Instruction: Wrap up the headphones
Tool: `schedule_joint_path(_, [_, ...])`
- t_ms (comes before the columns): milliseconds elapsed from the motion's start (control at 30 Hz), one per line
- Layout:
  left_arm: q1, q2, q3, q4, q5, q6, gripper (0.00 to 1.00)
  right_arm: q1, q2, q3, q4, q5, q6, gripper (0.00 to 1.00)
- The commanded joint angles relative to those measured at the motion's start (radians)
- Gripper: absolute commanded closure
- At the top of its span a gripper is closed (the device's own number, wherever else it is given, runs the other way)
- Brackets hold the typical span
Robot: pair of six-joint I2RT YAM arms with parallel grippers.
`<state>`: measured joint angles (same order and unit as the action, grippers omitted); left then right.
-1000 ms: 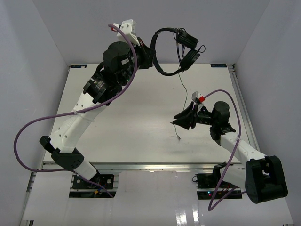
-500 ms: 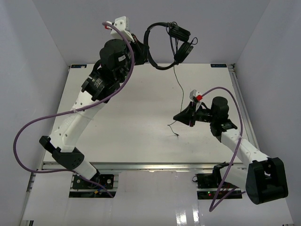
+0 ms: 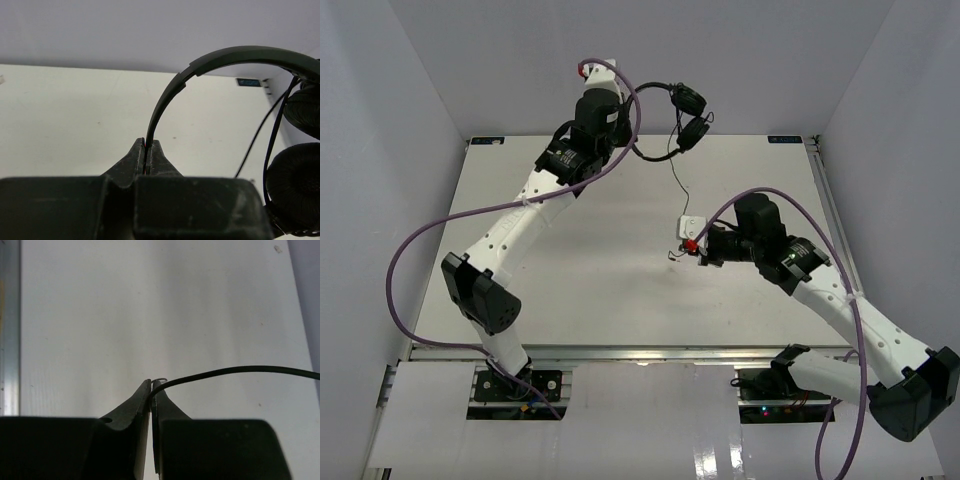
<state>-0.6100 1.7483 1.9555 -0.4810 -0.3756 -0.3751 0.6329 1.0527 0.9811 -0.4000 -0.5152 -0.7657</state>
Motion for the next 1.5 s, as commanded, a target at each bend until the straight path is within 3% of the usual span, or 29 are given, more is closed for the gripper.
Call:
schedule_joint_path(0, [0.069,-0.02,-0.097,0.03,0.01,0.021,1.0,0.002,-0.078,0.077,-0.068,0.252,-0.162,0.92])
schedule_joint_path(333, [0.072,0.034,-0.289,0.063,0.14,0.018,1.0,0.001,-0.021,0.268,-0.059,0.356,-0.201,0.92])
schedule_joint_path(667, [0.039,0.029,-0.444,0.098,0.229,0.053,1.0,0.001,0.043,0.304,-0.021,0.376,-0.198,0.92])
schedule_joint_path(900, [-0.043,0.022,-0.491,0.12,0.246,0.069,1.0,-0.007,0.092,0.303,0.031,0.387,-0.159,0.92])
schedule_joint_path(1200, [-0.132,-0.049,-0.585,0.151,0.286,0.092,1.0,-0.068,0.104,0.16,0.225,0.561,-0.175,0.92])
schedule_joint_path(1467, [-0.146,-0.16,-0.669,0.19,0.377,0.091,1.0,-0.161,0.122,0.107,0.285,0.537,-0.132,0.92])
